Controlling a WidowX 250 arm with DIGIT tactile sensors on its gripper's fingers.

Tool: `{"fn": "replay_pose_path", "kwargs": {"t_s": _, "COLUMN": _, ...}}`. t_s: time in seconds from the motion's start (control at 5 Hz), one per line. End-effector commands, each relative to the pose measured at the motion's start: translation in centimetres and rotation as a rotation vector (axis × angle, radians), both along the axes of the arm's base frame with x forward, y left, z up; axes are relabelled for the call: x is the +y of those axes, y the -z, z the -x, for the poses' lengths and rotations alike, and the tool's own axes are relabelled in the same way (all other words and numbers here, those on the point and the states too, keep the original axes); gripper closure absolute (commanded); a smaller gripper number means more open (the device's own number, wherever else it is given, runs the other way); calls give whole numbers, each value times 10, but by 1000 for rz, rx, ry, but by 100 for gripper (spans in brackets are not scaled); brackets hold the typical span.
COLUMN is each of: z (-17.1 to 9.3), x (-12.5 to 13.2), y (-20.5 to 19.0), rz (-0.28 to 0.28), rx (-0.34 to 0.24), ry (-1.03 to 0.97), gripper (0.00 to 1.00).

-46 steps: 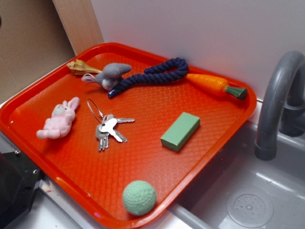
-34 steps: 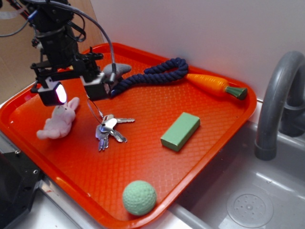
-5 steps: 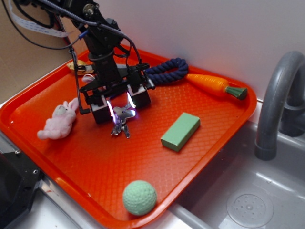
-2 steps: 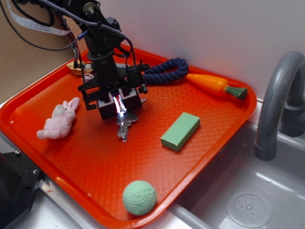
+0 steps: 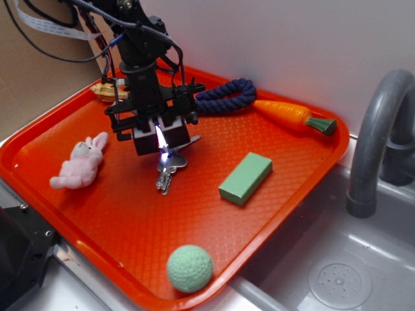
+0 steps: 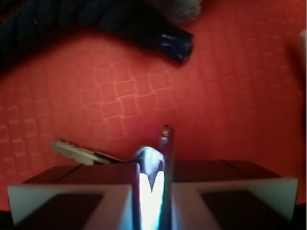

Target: Grab the silver keys.

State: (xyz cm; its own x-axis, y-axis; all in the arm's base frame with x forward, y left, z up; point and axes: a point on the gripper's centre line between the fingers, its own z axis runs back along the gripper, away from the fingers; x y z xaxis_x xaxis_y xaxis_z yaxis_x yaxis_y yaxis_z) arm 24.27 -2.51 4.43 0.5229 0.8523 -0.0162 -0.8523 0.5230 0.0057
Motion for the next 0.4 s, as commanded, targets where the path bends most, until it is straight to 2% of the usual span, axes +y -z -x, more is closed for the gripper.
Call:
{"fn": "replay_pose_path", "kwargs": {"t_s": 0.0, "z": -7, "x": 31, "y": -106, "rz": -110, "rx": -207, "ry": 493, "gripper": 100}}
{"fn": "replay_pose_path", "kwargs": {"t_s": 0.2, "z": -9, "x": 48, "y": -158, "rz": -144, "rx": -249, "ry": 744, "gripper": 100}}
